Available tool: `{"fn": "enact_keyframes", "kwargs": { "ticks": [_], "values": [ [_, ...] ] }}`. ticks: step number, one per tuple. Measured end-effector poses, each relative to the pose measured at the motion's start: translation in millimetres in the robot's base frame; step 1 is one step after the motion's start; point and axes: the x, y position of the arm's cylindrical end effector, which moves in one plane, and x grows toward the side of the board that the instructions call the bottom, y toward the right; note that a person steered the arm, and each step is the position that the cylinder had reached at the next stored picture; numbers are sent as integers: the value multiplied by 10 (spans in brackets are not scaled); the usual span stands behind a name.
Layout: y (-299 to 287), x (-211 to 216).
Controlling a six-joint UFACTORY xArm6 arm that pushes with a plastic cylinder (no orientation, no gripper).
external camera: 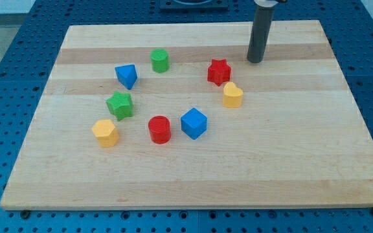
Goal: Push the red star slightly towards the left
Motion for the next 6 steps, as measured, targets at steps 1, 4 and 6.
{"fn": "enact_keyframes", "kwargs": {
  "ticks": [1,4,6],
  "values": [
    [-40,49],
    [-156,340],
    [-438,442]
  ]
}}
